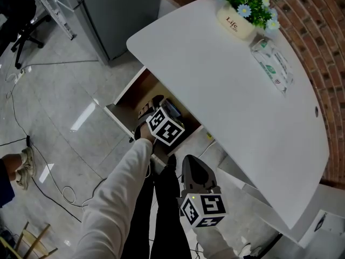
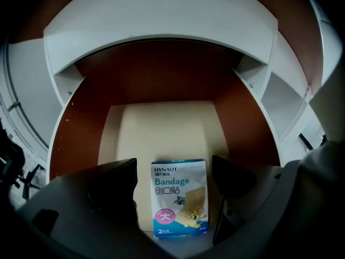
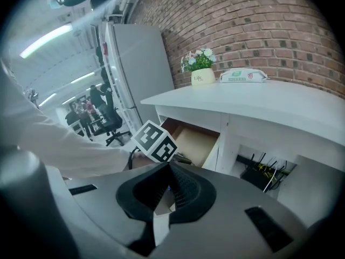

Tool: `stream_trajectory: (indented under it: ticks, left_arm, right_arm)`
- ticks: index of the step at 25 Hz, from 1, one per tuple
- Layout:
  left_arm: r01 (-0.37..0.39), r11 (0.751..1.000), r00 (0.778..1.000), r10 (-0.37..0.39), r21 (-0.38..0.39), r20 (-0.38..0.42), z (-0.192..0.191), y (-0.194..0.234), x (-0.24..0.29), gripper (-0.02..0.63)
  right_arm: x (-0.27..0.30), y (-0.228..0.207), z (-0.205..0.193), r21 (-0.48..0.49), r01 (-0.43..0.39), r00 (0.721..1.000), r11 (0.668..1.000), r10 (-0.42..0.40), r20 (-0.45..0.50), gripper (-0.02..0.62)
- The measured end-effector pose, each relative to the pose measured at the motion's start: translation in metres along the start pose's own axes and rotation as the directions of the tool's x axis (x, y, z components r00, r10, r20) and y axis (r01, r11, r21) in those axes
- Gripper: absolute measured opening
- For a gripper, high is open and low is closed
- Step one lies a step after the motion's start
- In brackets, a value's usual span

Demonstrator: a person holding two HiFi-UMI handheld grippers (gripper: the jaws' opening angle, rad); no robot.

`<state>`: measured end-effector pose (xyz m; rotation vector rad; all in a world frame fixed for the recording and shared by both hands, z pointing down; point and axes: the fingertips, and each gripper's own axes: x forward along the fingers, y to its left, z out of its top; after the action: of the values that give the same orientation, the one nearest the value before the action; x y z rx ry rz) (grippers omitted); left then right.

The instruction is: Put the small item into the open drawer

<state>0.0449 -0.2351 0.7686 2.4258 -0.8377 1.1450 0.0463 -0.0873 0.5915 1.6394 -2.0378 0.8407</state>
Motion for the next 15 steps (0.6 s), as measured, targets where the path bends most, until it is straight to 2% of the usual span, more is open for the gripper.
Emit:
stream_trajectory:
  ticks: [4, 11, 15]
  left_arm:
    - [0.005, 1.000, 1.000, -0.005, -0.016, 0.013, 0.000, -0.002, -0.009, 0.445]
    - [-0.006, 0.997, 0.992, 0.016, -0.081, 0.123, 0.016, 0.003, -0.049, 0.443]
    - [0.005, 0.993, 0.988, 0.014, -0.120, 0.157, 0.012, 0.002, -0.070, 0.442]
  right_arm:
    - [0.000, 0.001, -0.001, 0.001, -0.002, 1.000, 1.000, 0.002, -0.004, 0.026]
    - [0.000, 0.006, 0.005, 0.001, -0.010, 1.000, 1.000, 0.010, 0.005, 0.026]
    - [0.002, 0.011, 0.007, -0.005, -0.017, 1.000, 1.000, 0.017, 0.012, 0.026]
